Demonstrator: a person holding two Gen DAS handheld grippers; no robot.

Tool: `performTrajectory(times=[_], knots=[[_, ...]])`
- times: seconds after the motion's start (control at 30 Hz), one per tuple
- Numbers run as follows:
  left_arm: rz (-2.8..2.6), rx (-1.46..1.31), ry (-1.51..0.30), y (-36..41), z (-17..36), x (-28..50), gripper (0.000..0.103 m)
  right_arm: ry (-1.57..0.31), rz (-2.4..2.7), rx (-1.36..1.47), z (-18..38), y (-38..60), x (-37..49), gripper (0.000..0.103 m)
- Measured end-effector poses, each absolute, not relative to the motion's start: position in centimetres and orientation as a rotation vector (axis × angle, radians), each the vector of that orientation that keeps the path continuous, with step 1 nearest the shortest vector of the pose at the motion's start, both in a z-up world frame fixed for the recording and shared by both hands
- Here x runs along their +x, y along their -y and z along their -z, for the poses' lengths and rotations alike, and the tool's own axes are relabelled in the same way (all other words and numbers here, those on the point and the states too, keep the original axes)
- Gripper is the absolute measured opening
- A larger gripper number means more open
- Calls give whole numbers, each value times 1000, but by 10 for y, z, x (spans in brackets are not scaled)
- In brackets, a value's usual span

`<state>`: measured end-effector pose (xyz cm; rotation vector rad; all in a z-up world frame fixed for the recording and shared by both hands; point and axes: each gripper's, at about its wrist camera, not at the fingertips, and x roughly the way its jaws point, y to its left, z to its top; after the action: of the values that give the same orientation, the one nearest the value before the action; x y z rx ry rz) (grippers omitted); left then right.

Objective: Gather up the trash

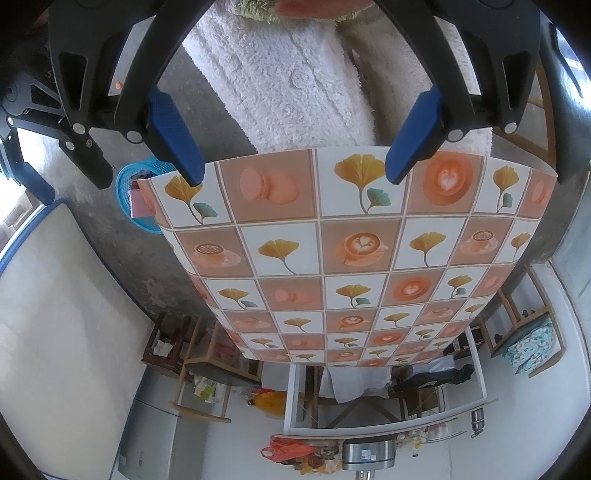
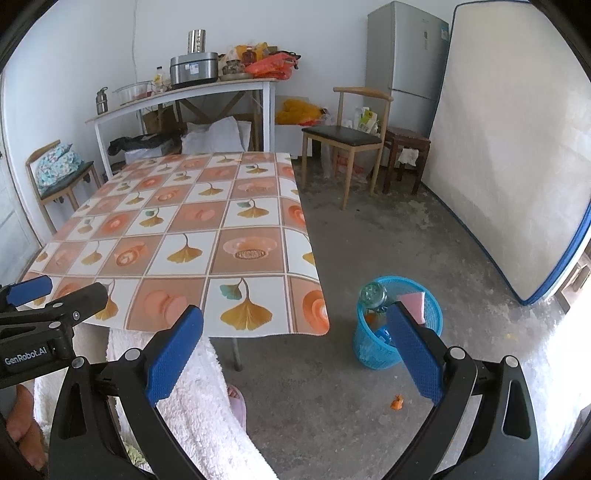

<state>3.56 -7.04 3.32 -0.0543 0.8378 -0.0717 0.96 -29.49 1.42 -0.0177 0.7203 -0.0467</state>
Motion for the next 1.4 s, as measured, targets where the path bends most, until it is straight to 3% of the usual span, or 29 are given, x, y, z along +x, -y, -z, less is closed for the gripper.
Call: performTrajectory(times=[1.4], knots=[[101, -45, -852, 80, -32, 35, 94, -741, 68, 4, -9, 308, 6, 96]])
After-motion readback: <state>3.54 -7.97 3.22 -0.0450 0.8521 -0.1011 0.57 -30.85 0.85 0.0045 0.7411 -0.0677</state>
